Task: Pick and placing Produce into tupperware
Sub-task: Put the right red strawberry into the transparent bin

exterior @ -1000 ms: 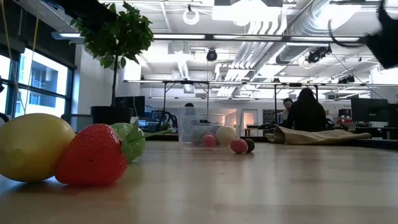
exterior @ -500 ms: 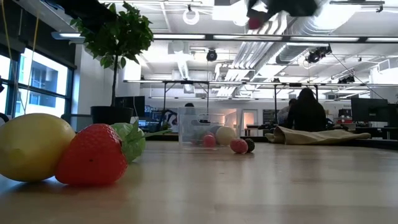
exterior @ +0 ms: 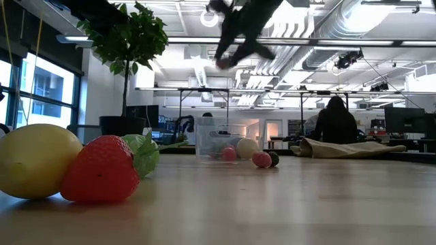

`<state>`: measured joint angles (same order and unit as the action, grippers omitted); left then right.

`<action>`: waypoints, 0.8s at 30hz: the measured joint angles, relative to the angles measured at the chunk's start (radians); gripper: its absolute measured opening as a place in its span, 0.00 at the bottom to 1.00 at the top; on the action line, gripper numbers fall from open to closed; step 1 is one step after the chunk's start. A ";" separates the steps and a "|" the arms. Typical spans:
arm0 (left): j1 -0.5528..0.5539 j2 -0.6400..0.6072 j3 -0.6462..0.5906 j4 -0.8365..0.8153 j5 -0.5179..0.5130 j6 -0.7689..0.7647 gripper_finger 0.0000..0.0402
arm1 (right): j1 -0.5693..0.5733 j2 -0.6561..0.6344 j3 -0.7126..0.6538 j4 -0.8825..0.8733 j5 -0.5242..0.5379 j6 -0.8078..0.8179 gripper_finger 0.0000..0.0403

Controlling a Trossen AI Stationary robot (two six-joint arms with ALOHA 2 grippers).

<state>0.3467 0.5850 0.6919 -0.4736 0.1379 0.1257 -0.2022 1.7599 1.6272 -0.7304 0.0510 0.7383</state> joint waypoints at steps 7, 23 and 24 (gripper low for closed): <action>0.000 0.000 0.000 0.000 0.000 0.000 0.00 | -0.082 0.216 0.000 0.100 -0.064 -0.175 0.31; 0.000 0.000 0.000 0.000 0.000 0.000 0.00 | -0.152 0.350 -0.002 0.113 0.000 -0.505 0.31; 0.000 0.000 0.000 0.000 0.000 0.000 0.00 | -0.155 0.350 -0.002 0.115 -0.006 -0.518 0.31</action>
<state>0.3469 0.5850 0.6920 -0.4736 0.1377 0.1259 -0.3573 2.1104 1.6257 -0.6155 0.0449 0.2202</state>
